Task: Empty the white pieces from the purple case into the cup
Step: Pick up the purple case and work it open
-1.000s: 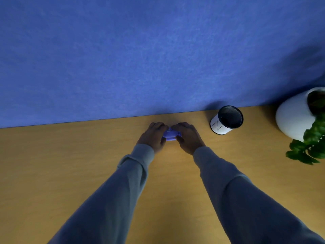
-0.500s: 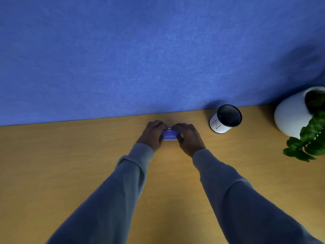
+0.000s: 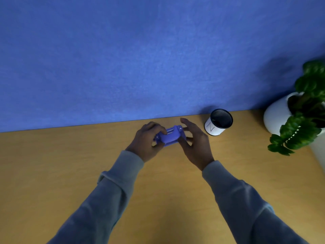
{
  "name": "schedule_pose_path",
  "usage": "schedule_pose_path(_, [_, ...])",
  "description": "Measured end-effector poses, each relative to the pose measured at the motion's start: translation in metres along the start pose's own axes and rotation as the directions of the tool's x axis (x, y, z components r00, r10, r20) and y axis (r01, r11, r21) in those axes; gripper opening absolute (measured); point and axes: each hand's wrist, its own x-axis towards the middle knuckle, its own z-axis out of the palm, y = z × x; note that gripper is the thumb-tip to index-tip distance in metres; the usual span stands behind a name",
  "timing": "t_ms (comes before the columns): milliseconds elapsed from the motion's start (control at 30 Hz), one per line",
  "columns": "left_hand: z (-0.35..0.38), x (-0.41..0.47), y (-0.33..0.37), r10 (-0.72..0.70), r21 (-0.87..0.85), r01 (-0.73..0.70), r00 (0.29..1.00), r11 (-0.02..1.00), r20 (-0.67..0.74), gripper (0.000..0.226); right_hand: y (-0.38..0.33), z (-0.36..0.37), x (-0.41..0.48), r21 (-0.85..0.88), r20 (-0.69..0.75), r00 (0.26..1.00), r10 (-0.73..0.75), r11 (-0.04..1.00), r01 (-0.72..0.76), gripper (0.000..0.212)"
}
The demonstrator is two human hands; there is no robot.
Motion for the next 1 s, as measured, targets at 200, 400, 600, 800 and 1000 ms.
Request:
schedule_pose_path(200, [0.011,-0.037,0.015,-0.049,-0.068,0.044,0.996,0.997,-0.069,0.031,-0.010,0.015,-0.029,0.388,0.005,0.939,0.343,0.865,-0.318,0.041])
schedule_pose_path(400, [0.014,-0.076,0.028,-0.196,-0.246,0.163,0.974,0.956,-0.116,0.038,-0.018,0.009,-0.051,0.542,0.141,0.905,0.400,0.734,-0.409,0.042])
schedule_pose_path(600, [0.001,-0.088,0.047,-0.524,-0.572,0.456,0.850,0.682,0.052,0.048,-0.029,-0.014,-0.055,0.532,0.308,0.909,0.282,0.741,-0.410,0.043])
schedule_pose_path(800, [-0.007,-0.081,0.056,-0.601,-0.688,0.642,0.710,0.340,0.366,0.009,-0.042,-0.030,-0.048,0.445,0.507,0.843,0.181,0.783,-0.436,0.047])
schedule_pose_path(1000, [-0.004,-0.095,0.066,-0.575,-0.674,0.704,0.654,0.224,0.492,0.024,-0.044,-0.037,-0.050,0.357,0.596,0.786,0.164,0.823,-0.442,0.044])
